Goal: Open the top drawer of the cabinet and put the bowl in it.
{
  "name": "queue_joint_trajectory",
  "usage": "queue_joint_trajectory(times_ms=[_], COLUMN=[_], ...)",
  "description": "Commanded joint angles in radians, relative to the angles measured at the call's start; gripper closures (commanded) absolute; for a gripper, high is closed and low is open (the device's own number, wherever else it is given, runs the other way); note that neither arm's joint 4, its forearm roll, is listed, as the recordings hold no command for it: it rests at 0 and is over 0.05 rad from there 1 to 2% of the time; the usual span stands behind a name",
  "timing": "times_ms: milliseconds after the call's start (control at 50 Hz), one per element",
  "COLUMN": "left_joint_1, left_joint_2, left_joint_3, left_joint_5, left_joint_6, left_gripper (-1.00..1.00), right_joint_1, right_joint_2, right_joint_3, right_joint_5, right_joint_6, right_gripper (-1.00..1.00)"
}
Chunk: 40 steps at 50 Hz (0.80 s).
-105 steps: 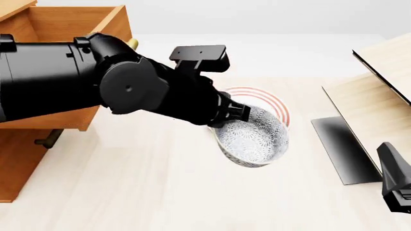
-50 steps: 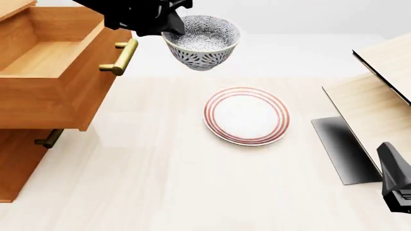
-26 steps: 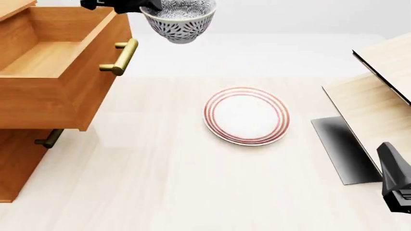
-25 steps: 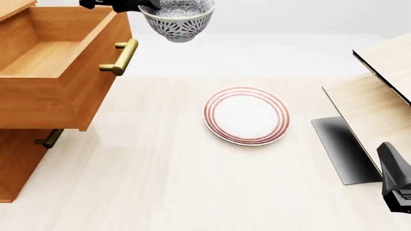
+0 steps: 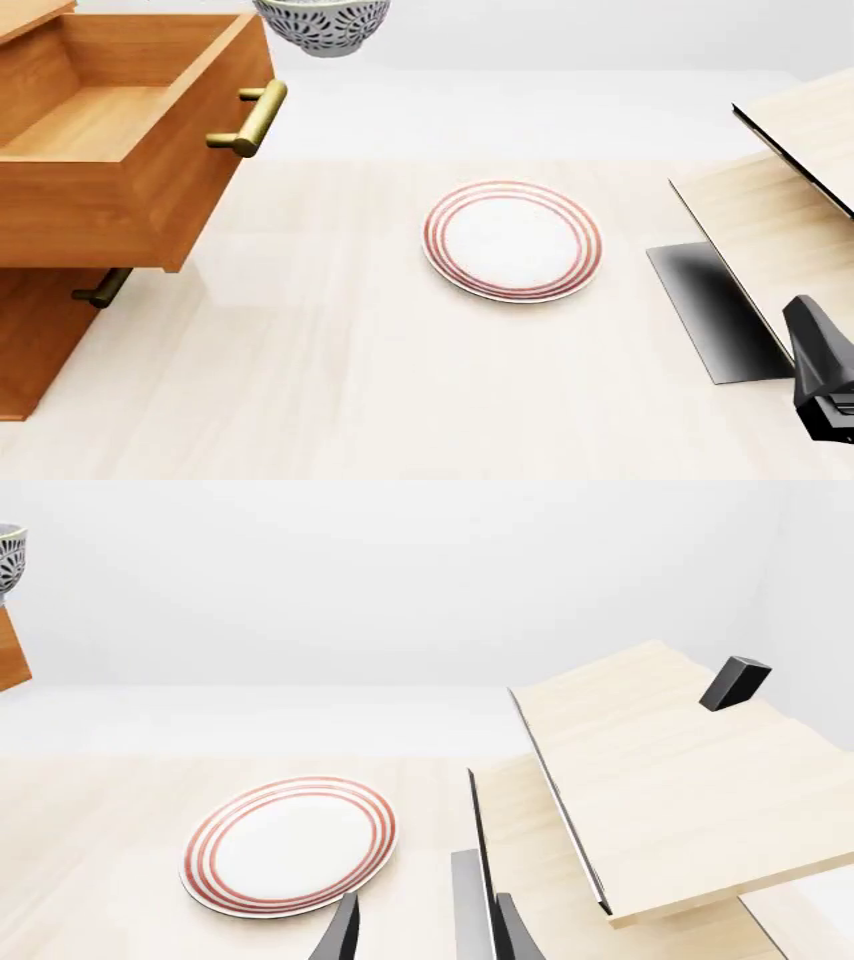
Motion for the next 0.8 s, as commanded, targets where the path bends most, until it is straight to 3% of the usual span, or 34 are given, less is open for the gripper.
queue_joint_trajectory(times_ms=[20,500,800], left_joint_1=[0.056,0.197,0.300], left_joint_2=[-0.015,-0.066,-0.147], left_joint_3=[0.007,0.023,0.114], left_joint_5=[-0.004,-0.001,-0.009], left_joint_6=[-0.010,-0.014,-0.030], left_gripper=[1.00,1.00,1.00], right_joint_1=[0.000,0.000,0.000], right_joint_2=[-0.002,-0.002,-0.002], right_joint_3=[0.001,0.001,0.001], right_joint_5=[0.001,0.001,0.001], right_joint_6=[0.000,0.001,0.001], right_gripper=[-1.00,-1.00,-1.00])
